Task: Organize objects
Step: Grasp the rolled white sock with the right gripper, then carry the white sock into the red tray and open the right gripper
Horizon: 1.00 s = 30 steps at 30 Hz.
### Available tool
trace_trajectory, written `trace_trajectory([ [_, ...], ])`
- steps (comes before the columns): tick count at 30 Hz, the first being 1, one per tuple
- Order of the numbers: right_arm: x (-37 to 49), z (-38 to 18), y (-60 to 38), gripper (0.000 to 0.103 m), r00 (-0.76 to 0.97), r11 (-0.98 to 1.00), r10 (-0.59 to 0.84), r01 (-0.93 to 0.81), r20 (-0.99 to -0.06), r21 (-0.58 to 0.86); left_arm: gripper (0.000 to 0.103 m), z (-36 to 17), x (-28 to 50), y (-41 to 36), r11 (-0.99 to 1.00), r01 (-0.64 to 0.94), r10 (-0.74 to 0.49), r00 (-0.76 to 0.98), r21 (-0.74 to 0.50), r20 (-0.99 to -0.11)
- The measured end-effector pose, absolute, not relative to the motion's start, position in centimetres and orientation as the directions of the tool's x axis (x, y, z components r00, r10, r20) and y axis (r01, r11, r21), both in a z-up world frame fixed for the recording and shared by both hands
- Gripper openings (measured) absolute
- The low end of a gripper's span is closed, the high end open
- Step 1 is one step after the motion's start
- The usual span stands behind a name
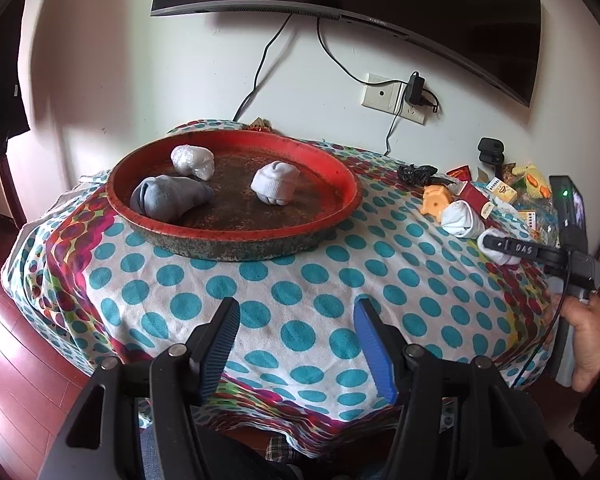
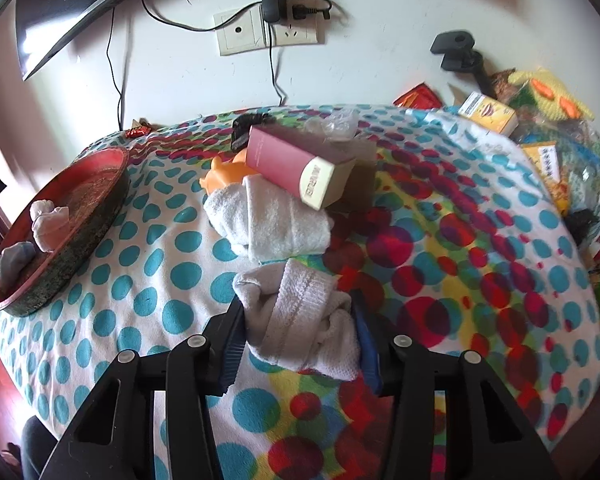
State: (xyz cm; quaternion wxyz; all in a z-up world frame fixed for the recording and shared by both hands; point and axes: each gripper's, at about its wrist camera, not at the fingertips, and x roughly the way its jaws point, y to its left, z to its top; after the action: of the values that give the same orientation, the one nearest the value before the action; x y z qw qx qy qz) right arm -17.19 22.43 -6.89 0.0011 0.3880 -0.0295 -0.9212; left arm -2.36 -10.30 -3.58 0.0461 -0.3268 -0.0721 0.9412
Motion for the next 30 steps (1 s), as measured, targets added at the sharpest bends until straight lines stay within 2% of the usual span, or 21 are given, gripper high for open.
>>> trace_trajectory([
  [16, -17.3, 2.3, 19.6, 0.045, -0.802, -1.000, 0.001, 0.014, -0.597, -0.020, 0.061, -3.4, -2.0, -10.4, -0.987, -0.015, 0.109, -0.785, -0.157, -0.610],
  [30, -19.3, 7.2, 11.5, 0.045, -0.835, -0.989, -0.072, 0.131, -0.545, -0.071, 0.061, -2.8, -1.9, -11.5, -0.987, 0.028, 0.072, -0.806, -0.159, -0.587],
])
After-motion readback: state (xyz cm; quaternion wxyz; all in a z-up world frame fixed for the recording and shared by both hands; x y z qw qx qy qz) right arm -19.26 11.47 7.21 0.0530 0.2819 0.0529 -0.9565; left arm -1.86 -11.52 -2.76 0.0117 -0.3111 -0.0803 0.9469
